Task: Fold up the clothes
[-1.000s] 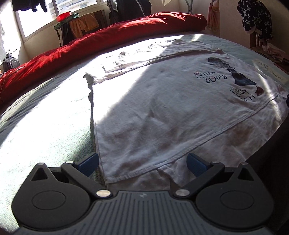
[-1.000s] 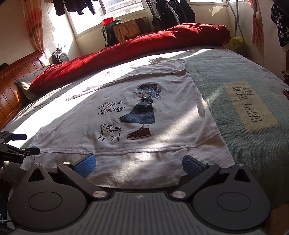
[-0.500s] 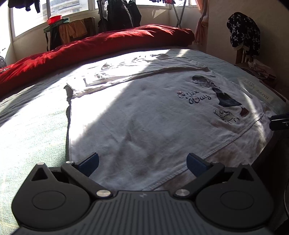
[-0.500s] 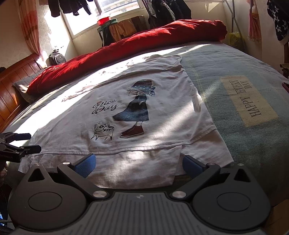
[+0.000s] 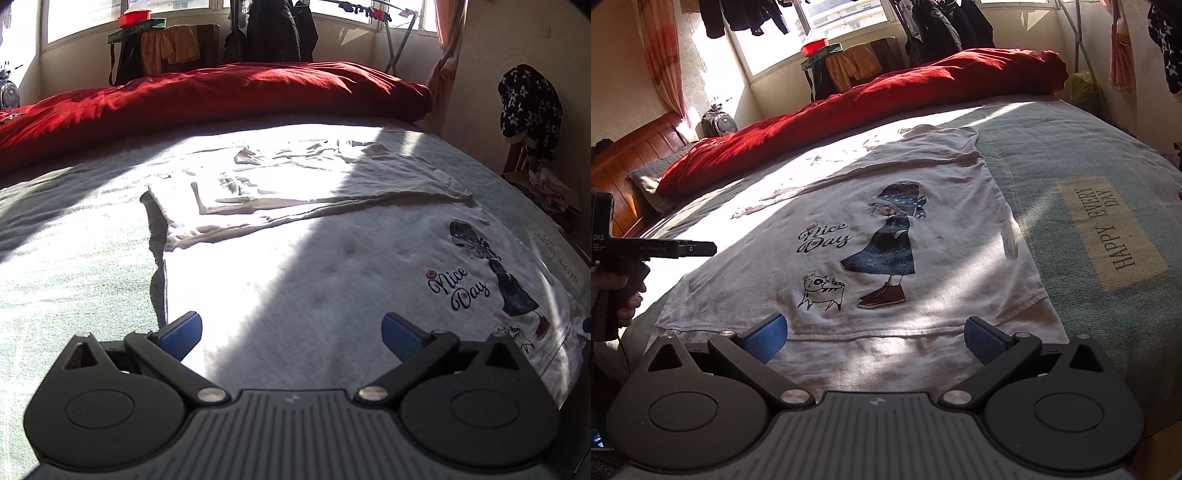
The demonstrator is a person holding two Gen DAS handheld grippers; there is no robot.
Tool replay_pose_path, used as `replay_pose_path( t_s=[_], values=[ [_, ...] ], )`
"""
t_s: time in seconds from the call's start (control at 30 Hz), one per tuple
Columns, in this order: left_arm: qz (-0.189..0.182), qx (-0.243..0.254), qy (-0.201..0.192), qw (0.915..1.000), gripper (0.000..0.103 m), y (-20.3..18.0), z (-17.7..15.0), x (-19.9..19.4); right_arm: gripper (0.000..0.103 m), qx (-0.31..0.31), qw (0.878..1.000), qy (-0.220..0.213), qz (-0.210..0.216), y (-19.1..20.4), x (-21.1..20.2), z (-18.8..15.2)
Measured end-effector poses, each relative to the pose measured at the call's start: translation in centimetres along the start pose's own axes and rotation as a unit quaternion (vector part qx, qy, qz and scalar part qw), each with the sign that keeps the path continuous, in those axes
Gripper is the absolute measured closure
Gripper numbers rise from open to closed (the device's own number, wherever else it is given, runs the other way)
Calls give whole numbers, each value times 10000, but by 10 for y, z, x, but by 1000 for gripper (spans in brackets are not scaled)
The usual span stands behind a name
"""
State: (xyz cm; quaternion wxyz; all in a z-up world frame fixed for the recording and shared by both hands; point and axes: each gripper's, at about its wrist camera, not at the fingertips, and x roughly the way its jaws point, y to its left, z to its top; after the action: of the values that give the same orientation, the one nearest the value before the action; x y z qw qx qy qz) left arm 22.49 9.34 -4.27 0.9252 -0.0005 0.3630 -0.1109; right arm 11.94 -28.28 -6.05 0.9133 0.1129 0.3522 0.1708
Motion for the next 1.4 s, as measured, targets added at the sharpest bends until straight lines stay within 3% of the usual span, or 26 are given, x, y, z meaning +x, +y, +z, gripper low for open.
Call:
replay_pose_path(
  t_s=[0.17, 0.27, 0.3, 0.4, 0.47, 0.6, 0.67, 0.73, 0.87, 1.0, 1.13, 1.27, 1.4],
  values=[
    [-160, -302, 121, 9993, 0, 2, -6, 29, 0, -98, 9997, 202, -57, 4, 14, 5],
    [440, -397, 254, 9979, 1, 12, -15, 39, 0, -137, 9994, 272, -168, 1, 19, 6],
    [466, -443, 235, 9977, 1, 14, -15, 37, 0, -128, 9993, 290, -215, -2, 21, 7],
    [361, -504, 214, 9978, 1, 16, -9, 26, 0, -58, 9992, 282, -277, -10, 22, 10],
    [315, -284, 209, 9989, 1, 9, -6, 20, 0, 9, 9993, 252, -281, -15, 23, 13],
    [-130, 63, 195, 9997, 1, -10, -10, 18, 0, 121, 9995, 154, -256, -19, 26, 19],
    [-71, 209, 257, 9994, 1, -17, -15, 24, 0, 114, 9996, 152, -221, -17, 29, 21],
    [161, 72, 437, 9989, 1, -13, -19, 31, 0, 49, 9996, 197, -188, -14, 30, 20],
    [304, -314, 342, 9985, 1, -7, -19, 15, 0, -24, 9994, 195, -280, -14, 23, 17],
    [181, -163, 199, 9995, 1, -25, -26, -9, 0, 136, 9992, 71, -357, -22, 13, 15],
    [-14, -175, 198, 9996, 1, -44, -43, -23, 0, 289, 9994, -19, -176, -24, 11, 15],
    [-64, -288, 237, 9993, 1, -51, -57, -30, 0, 338, 9992, 150, -162, -26, 22, 10],
    [207, 14, 132, 9997, 1, -56, -61, -42, 0, -18, 9953, 105, -966, -30, 16, 3]
  ],
)
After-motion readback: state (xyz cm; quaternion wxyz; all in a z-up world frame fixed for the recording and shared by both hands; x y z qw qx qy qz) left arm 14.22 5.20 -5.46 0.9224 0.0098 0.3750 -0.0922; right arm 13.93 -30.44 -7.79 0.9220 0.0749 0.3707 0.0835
